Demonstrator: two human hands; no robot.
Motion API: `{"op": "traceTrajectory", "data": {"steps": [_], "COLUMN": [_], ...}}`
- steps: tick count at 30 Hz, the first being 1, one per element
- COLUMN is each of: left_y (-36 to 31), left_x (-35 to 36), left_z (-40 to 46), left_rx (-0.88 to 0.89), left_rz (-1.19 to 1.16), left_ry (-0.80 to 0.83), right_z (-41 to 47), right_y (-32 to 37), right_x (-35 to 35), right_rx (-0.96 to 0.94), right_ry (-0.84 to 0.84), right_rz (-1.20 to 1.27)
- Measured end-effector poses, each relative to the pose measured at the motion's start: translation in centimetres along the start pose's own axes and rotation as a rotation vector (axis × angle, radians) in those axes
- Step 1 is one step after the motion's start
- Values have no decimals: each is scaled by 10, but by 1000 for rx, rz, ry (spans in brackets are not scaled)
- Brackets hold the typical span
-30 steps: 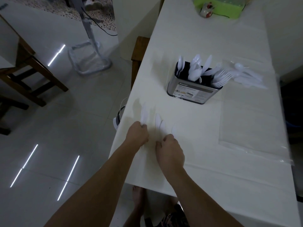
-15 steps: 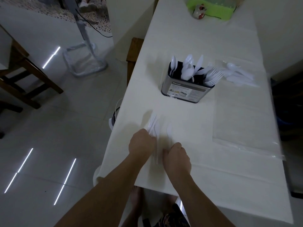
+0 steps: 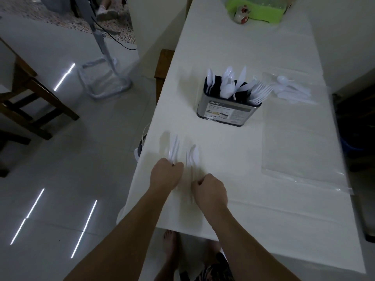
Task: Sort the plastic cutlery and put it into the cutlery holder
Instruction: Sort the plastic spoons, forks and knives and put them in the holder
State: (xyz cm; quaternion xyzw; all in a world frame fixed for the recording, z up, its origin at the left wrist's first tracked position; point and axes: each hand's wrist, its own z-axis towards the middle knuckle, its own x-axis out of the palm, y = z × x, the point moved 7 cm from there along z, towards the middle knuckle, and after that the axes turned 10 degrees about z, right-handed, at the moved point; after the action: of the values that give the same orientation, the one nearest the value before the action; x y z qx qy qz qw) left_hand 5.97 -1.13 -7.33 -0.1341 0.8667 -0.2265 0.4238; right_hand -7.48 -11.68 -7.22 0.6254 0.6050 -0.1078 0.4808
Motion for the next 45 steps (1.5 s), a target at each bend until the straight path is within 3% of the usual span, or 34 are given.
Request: {"op": "traceTrajectory", "data": {"steps": [5, 14, 26, 33, 41, 45], "left_y": [9, 13, 17, 0, -34, -49], "left_x": [-10, -4, -3, 10, 17, 25], "left_z": [4, 0, 5, -1, -3, -10], "left_rx": [-29, -12, -23, 28, 132, 157], "left_rz": [-86, -101, -145, -132, -166, -254], "left_ry": [-4, 44, 73, 148, 163, 266], "right_z": [-6, -3, -8, -7, -4, -1], "right_y": [13, 15, 27, 33, 41, 42], "right_x": [8, 8, 16, 12, -18, -30], "right_rx": [-65, 9, -94, -112, -264, -287], "right_ry": [-15, 55, 22, 112, 131, 155], "right_rz": [-79, 30, -135, 151, 124, 182]}}
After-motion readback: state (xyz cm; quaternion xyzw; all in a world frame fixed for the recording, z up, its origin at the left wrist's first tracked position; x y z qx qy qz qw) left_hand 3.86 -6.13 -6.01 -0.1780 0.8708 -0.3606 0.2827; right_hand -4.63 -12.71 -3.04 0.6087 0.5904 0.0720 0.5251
